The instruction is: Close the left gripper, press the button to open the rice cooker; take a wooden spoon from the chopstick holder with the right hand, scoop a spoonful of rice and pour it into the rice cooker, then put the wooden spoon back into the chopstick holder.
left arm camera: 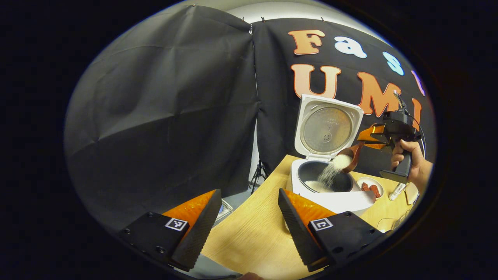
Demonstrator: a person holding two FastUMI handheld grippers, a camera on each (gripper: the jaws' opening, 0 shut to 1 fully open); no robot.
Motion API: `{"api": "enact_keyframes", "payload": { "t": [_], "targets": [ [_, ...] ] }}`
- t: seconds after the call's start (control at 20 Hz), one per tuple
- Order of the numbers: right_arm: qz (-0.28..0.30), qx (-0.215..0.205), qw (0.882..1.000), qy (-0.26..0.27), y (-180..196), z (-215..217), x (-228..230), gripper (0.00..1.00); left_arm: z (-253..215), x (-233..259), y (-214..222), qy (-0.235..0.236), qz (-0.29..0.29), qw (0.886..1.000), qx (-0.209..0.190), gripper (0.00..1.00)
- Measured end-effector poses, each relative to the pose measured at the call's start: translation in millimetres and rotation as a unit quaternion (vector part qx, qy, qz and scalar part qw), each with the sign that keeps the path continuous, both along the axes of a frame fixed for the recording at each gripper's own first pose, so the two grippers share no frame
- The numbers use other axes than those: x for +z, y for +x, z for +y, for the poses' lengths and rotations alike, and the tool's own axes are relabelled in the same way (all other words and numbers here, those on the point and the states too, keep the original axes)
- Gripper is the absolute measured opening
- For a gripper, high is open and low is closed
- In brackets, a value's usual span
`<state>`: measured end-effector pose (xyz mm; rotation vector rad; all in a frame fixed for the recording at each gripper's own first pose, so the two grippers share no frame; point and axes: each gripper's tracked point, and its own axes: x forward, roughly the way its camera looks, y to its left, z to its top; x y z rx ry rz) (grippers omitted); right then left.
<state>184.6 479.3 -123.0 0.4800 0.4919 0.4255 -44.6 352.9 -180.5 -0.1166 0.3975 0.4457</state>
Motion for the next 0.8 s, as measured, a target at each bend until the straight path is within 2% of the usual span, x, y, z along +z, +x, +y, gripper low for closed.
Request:
{"api": "enact_keyframes", "payload": {
  "t": [0.5, 0.8],
  "targets": [
    [-0.071, 0.043, 0.993, -0.087, -18.9, 10.7, 8.5, 0.07, -2.3, -1.4, 5.5, -0.001, 0.000, 1.000, -0.014, 0.98],
    [-0.133, 0.074, 0.978, -0.141, -30.6, 21.4, 19.1, 0.07, -4.0, -3.5, 3.8, -0.001, 0.004, 1.000, -0.020, 0.99]
  ]
}}
